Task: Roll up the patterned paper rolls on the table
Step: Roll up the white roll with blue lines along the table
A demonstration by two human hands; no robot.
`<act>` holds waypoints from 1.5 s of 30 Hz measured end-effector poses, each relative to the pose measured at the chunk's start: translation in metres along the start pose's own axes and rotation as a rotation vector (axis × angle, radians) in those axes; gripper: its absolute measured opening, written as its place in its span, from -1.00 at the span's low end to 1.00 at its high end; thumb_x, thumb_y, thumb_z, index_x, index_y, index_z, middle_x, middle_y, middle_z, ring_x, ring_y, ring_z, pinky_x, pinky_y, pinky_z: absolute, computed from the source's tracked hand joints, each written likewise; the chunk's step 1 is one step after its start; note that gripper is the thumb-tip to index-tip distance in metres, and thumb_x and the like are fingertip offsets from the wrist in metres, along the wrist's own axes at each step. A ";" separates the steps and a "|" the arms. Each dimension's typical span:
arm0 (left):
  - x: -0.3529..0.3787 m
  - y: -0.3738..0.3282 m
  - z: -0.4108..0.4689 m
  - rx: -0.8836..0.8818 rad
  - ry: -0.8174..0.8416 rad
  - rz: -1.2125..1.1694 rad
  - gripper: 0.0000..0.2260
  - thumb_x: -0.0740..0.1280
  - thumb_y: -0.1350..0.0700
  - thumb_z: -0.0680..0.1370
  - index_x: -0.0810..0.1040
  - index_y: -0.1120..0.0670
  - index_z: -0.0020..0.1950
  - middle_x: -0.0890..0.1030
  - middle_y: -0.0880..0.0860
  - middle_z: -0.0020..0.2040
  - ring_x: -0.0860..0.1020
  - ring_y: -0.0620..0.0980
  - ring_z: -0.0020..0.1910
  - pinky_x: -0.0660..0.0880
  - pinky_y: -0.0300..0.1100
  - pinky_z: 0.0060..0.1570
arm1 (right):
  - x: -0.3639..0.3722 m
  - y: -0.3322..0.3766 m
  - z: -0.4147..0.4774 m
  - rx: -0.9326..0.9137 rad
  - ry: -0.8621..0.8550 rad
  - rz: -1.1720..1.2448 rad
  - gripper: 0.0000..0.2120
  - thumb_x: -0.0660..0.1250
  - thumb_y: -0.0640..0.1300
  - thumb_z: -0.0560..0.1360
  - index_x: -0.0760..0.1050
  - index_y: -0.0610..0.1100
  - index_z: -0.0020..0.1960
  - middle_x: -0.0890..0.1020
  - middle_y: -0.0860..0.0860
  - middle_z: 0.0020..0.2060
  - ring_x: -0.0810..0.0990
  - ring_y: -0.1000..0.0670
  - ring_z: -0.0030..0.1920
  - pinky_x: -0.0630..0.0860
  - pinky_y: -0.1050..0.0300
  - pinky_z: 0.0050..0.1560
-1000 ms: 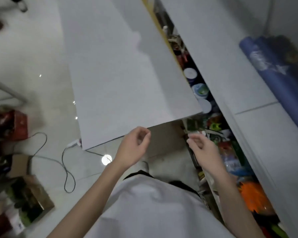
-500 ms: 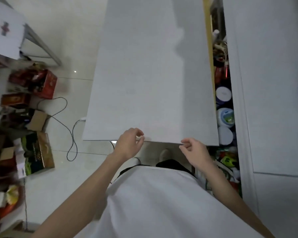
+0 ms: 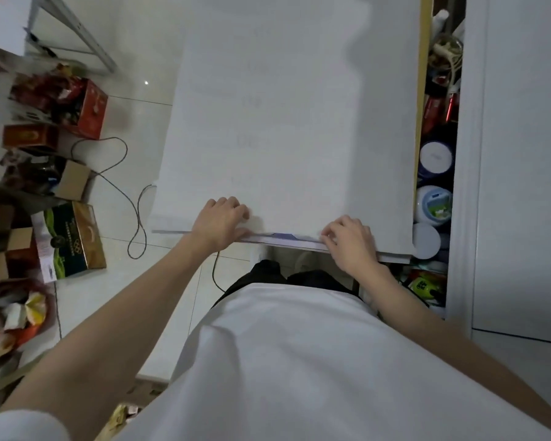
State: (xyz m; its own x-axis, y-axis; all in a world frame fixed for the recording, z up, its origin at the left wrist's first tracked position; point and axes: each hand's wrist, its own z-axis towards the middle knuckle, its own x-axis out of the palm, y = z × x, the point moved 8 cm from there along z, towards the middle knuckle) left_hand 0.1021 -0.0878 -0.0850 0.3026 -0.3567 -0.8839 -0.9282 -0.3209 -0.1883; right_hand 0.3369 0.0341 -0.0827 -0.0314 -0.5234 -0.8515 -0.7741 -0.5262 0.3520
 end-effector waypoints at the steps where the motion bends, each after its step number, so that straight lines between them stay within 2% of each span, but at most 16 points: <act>1: -0.002 0.001 0.003 0.024 0.018 -0.012 -0.69 0.32 -0.15 0.55 0.53 -0.03 0.21 0.53 0.04 0.19 0.49 0.10 0.16 0.31 -0.05 0.15 | -0.001 0.000 0.002 0.004 0.002 -0.015 -0.86 0.29 0.01 0.59 0.60 0.01 0.03 0.55 0.03 0.03 0.46 -0.07 0.09 0.34 0.04 0.10; 4: -0.011 -0.004 0.004 0.115 0.008 -0.086 -0.77 0.24 -0.06 0.60 0.53 -0.04 0.21 0.58 0.01 0.14 0.53 0.08 0.10 0.31 -0.06 0.12 | -0.009 0.000 0.009 0.088 -0.006 0.011 -0.83 0.21 0.00 0.62 0.56 -0.03 0.02 0.60 0.03 0.00 0.51 -0.08 0.06 0.32 0.02 0.10; 7: -0.026 -0.011 -0.001 0.215 -0.225 -0.068 -0.66 0.31 0.13 0.52 0.48 0.06 0.30 0.56 0.07 0.18 0.53 0.14 0.09 0.37 -0.01 0.15 | -0.021 -0.002 0.015 0.207 -0.076 0.097 -0.82 0.17 -0.03 0.64 0.52 -0.07 0.03 0.63 0.02 -0.02 0.55 -0.07 0.01 0.27 0.01 0.19; 10: -0.036 -0.006 -0.004 0.275 -0.398 -0.031 -0.59 0.34 0.26 0.43 0.49 0.10 0.27 0.55 0.12 0.17 0.53 0.18 0.03 0.41 0.01 0.12 | -0.029 -0.003 0.023 0.264 -0.139 0.100 -0.80 0.16 -0.03 0.64 0.52 -0.08 0.06 0.65 0.00 -0.01 0.55 -0.09 0.02 0.24 0.00 0.24; 13: -0.032 0.003 0.003 0.298 -0.371 -0.009 -0.64 0.34 0.23 0.44 0.53 0.13 0.24 0.55 0.17 0.18 0.55 0.22 0.05 0.43 0.05 0.13 | -0.030 -0.003 0.035 0.298 -0.145 0.093 -0.81 0.18 -0.02 0.63 0.53 -0.07 0.07 0.67 -0.05 0.00 0.55 -0.14 0.07 0.20 0.02 0.23; 17: -0.020 0.008 0.012 0.303 -0.245 0.088 -0.59 0.43 0.11 0.43 0.52 0.12 0.26 0.52 0.19 0.18 0.52 0.22 0.07 0.42 0.05 0.12 | -0.020 -0.008 0.044 0.296 -0.142 0.112 -0.81 0.20 0.01 0.61 0.52 -0.05 0.10 0.66 -0.01 0.05 0.53 -0.11 0.13 0.19 0.02 0.26; 21: -0.022 0.008 0.018 0.278 -0.237 0.068 -0.64 0.44 0.04 0.51 0.54 0.09 0.28 0.53 0.20 0.06 0.51 0.22 -0.02 0.44 0.06 0.01 | -0.026 0.003 0.031 0.024 -0.268 -0.152 -0.65 0.26 0.17 0.55 0.52 0.01 0.22 0.52 -0.05 0.17 0.45 -0.14 0.20 0.24 -0.05 0.25; 24: -0.023 0.009 0.022 0.273 -0.231 0.090 -0.68 0.37 0.01 0.58 0.54 0.11 0.28 0.54 0.19 0.01 0.51 0.21 -0.08 0.45 0.05 -0.06 | -0.014 -0.001 0.023 -0.083 -0.142 -0.322 -0.48 0.36 0.23 0.47 0.46 0.03 0.35 0.43 -0.11 0.33 0.38 -0.17 0.29 0.21 -0.09 0.28; 26: -0.019 0.011 0.023 0.285 -0.202 0.088 -0.67 0.33 0.01 0.60 0.52 0.15 0.30 0.56 0.19 0.04 0.53 0.23 -0.06 0.45 0.06 -0.05 | -0.013 -0.006 0.024 -0.065 -0.102 -0.338 -0.52 0.35 0.16 0.51 0.48 0.00 0.36 0.47 -0.11 0.29 0.40 -0.17 0.25 0.24 -0.08 0.25; 31: -0.017 0.019 0.034 0.247 -0.132 -0.046 -0.71 0.26 0.03 0.63 0.46 0.16 0.28 0.61 0.17 0.06 0.55 0.22 -0.03 0.40 0.02 -0.05 | -0.025 -0.003 0.031 -0.112 -0.139 -0.254 -0.70 0.25 0.04 0.61 0.53 -0.03 0.28 0.60 0.00 0.06 0.49 -0.10 0.09 0.24 -0.05 0.19; 34: -0.022 0.022 0.049 0.244 -0.124 -0.057 -0.80 0.17 0.03 0.67 0.43 0.10 0.22 0.60 0.15 -0.03 0.54 0.22 -0.14 0.36 0.00 -0.13 | -0.033 -0.008 0.044 -0.066 -0.179 -0.127 -0.75 0.22 0.05 0.62 0.47 -0.01 0.24 0.55 0.07 -0.06 0.40 0.00 0.06 0.23 0.00 0.17; 37: -0.024 0.022 0.063 0.248 -0.153 0.022 -0.79 0.12 0.07 0.69 0.46 0.10 0.21 0.55 0.16 0.03 0.52 0.22 -0.12 0.35 0.00 -0.09 | -0.035 -0.009 0.065 -0.026 -0.199 -0.139 -0.83 0.17 0.04 0.64 0.45 0.03 0.17 0.54 0.07 -0.11 0.35 0.01 -0.03 0.22 -0.01 0.13; 39: -0.025 0.021 0.067 0.239 -0.195 0.095 -0.77 0.13 0.04 0.68 0.48 0.09 0.23 0.52 0.15 0.13 0.50 0.21 0.00 0.35 0.01 0.01 | -0.030 -0.009 0.075 -0.020 -0.189 -0.254 -0.80 0.16 0.04 0.64 0.48 0.06 0.20 0.58 0.00 -0.02 0.45 -0.08 0.02 0.23 -0.05 0.15; 42: -0.026 0.019 0.066 0.258 -0.206 0.144 -0.57 0.14 -0.22 0.60 0.44 0.08 0.27 0.46 0.15 0.14 0.44 0.19 0.05 0.37 0.03 0.09 | -0.030 -0.013 0.077 -0.054 -0.210 -0.287 -0.69 0.25 0.14 0.58 0.51 0.07 0.27 0.49 -0.10 0.18 0.41 -0.15 0.18 0.19 -0.08 0.19; 43: -0.026 0.019 0.066 0.257 -0.189 0.169 -0.50 0.15 -0.28 0.57 0.42 0.08 0.27 0.44 0.15 0.13 0.43 0.17 0.04 0.37 0.03 0.10 | -0.028 -0.013 0.076 -0.083 -0.183 -0.297 -0.60 0.28 0.22 0.54 0.48 0.07 0.30 0.45 -0.11 0.21 0.38 -0.16 0.20 0.16 -0.08 0.21; 45: -0.023 0.021 0.069 0.252 -0.151 0.237 -0.52 0.16 -0.26 0.58 0.38 0.09 0.31 0.44 0.15 0.12 0.41 0.16 0.02 0.35 -0.01 0.11 | -0.024 -0.014 0.077 -0.131 -0.108 -0.345 -0.48 0.27 0.32 0.49 0.42 0.06 0.33 0.43 -0.08 0.18 0.36 -0.13 0.19 0.15 -0.08 0.22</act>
State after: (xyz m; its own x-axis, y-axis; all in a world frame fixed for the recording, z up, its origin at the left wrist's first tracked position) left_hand 0.0611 -0.0255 -0.0980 0.0549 -0.2559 -0.9651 -0.9985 -0.0127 -0.0535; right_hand 0.2994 0.1059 -0.0974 0.1446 -0.2304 -0.9623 -0.6635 -0.7441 0.0784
